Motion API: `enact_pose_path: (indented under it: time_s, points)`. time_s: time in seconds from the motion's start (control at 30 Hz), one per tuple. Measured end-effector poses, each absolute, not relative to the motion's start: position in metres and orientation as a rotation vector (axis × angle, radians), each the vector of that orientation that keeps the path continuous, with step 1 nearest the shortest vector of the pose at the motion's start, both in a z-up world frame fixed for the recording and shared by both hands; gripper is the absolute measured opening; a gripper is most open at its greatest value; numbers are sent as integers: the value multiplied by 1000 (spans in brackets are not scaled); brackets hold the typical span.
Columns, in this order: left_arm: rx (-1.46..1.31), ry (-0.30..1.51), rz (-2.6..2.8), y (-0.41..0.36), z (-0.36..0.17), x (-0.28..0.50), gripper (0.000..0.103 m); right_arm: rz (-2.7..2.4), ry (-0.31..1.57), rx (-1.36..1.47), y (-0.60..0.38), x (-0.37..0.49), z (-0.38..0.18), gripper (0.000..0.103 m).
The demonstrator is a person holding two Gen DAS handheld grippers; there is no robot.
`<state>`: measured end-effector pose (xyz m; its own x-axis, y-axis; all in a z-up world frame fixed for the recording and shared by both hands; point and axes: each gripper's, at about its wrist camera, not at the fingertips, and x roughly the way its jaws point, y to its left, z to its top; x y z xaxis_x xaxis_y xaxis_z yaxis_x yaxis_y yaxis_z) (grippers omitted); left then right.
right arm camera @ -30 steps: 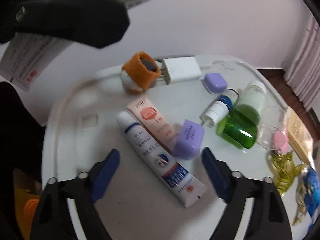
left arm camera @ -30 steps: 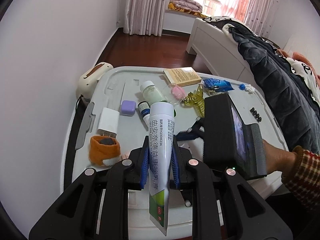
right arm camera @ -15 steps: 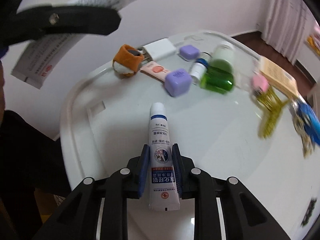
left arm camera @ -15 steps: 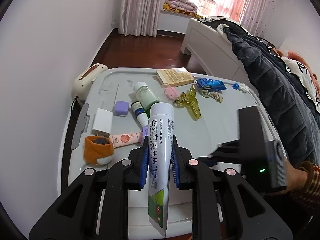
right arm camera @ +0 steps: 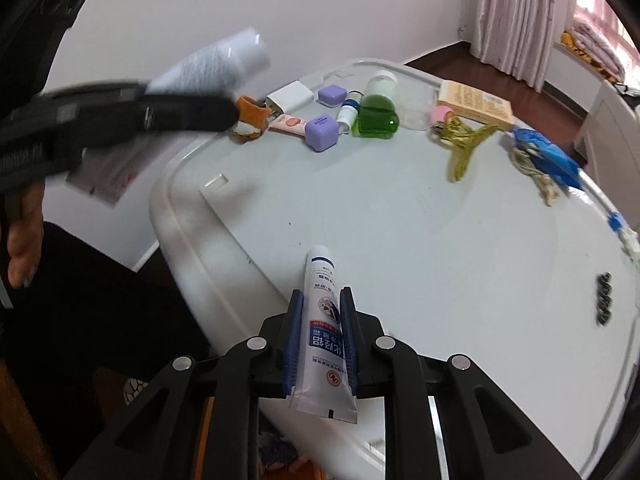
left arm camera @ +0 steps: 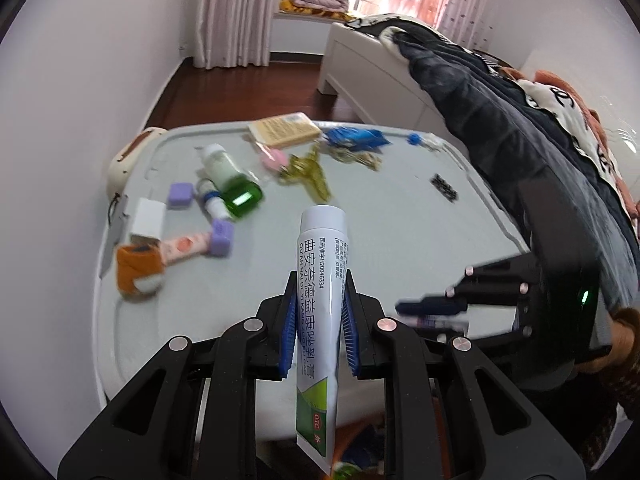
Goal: Collect trash
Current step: 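Carry both tubes over the orange bucket and open both tools, then grasp the orange knit cup sleeve with the left tool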
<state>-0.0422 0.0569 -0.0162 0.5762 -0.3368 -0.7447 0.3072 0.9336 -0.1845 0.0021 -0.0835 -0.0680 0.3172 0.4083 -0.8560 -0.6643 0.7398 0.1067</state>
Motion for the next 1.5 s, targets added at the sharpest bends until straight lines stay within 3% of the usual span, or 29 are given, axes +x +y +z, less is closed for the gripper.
enact_pose_path:
  time_s: [0.37,0.7,0.73,0.8,0.83,0.9,0.97,1.27,1.5]
  points:
    - [11,970,-499,27,-18,-114,19,716,1020,-238,-129,-61,-17,17]
    - [69,1246,-628,0,-78,-185,19,775,1260,-195,-127,-153,-102,15]
    - [65,1266,-627,-2,-85,-188,22,765,1297,-200,-125,-157,-115,17]
    - [43,1285,-612,-2,-91,-191,32,743,1304,-211,-124,-158,-124,36]
    - [31,1289,-606,-2,-92,-192,42,728,1300,-219,-125,-157,-128,49]
    - [4,1268,-584,4,-89,-192,51,697,1285,-218,-130,-153,-128,52]
    - [-3,1225,-533,12,-80,-185,64,670,1264,-177,-140,-144,-121,64]
    - [-82,1043,-325,69,-35,-125,72,598,961,-21,-170,-96,-42,87]
    - [-126,950,-57,133,-23,-43,72,564,752,93,-183,-46,8,94]
